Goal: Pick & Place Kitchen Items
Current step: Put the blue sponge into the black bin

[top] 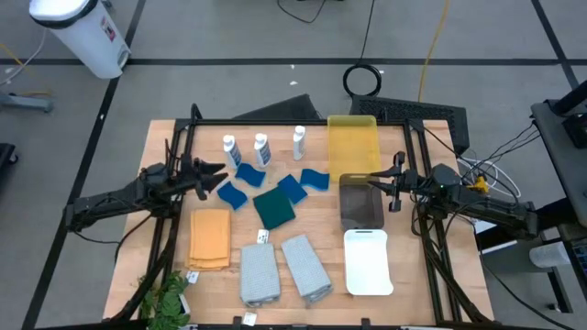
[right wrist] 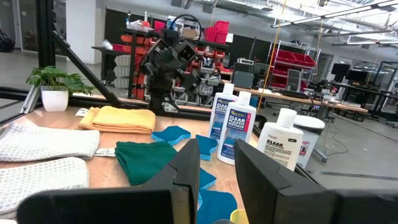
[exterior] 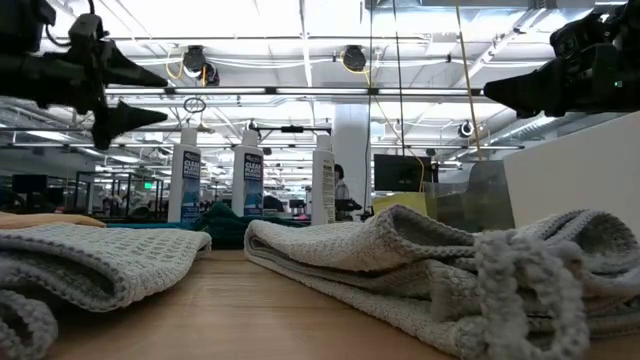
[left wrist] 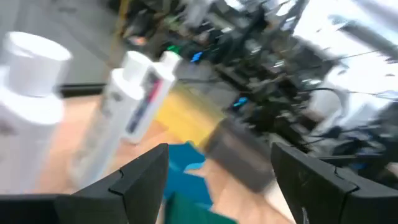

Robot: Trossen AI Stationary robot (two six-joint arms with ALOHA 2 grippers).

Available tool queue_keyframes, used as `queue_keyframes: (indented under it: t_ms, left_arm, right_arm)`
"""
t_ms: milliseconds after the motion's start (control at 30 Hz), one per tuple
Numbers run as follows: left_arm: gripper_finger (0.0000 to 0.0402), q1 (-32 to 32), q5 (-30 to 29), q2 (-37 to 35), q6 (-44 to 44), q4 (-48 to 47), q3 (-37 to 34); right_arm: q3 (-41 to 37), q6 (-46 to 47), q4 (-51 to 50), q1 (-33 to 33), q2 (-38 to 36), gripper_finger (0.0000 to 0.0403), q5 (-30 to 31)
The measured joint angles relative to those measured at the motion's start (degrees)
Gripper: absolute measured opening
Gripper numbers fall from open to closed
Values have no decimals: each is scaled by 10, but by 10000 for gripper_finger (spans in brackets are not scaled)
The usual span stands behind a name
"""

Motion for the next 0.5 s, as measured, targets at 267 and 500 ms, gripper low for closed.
queue_keyframes:
  t_ms: [267,500]
  left_arm:
    - [285,0,-84,139,-78,-281,141]
    - [285,0,-42,322,-62,-263,146]
  right_arm:
    - [0,0,0,0,0,75,0]
    - [0,0,0,0,0,75,0]
